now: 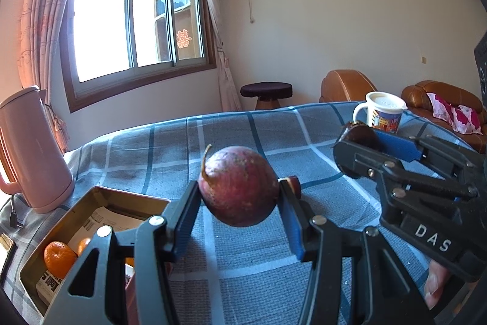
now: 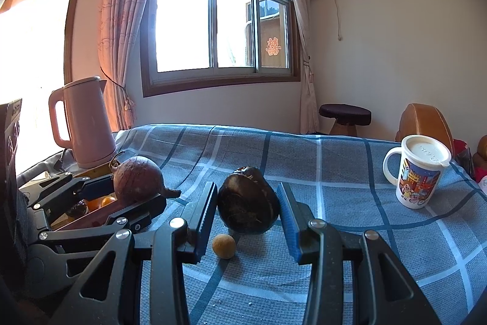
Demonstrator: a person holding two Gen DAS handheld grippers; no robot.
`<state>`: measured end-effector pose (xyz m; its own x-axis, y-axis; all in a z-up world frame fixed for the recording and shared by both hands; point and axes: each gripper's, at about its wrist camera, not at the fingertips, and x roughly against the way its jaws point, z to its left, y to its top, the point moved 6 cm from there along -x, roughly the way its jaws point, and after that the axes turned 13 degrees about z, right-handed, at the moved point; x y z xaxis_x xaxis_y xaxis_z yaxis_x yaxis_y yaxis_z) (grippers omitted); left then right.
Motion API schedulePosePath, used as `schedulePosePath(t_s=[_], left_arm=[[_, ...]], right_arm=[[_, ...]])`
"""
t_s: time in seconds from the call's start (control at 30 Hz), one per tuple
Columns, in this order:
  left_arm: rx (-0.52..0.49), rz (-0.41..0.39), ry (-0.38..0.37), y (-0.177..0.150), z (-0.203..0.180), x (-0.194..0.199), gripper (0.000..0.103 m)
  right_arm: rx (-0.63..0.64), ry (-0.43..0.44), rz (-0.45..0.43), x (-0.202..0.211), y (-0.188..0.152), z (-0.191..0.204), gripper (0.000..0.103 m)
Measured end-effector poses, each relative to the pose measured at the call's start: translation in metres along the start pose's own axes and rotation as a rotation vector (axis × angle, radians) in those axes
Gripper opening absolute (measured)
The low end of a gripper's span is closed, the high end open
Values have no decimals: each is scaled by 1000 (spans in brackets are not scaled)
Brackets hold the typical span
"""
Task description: Organize fruits
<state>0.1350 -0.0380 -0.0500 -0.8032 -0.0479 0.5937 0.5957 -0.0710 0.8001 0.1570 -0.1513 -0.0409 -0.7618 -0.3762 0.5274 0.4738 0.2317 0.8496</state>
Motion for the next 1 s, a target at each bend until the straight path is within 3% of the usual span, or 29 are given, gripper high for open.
schedulePosePath(t_s=[1.0], left_arm=[[12,-55,43,-2,12,18,53]], right_arm=[[73,2,-70,18,-1,21,43]])
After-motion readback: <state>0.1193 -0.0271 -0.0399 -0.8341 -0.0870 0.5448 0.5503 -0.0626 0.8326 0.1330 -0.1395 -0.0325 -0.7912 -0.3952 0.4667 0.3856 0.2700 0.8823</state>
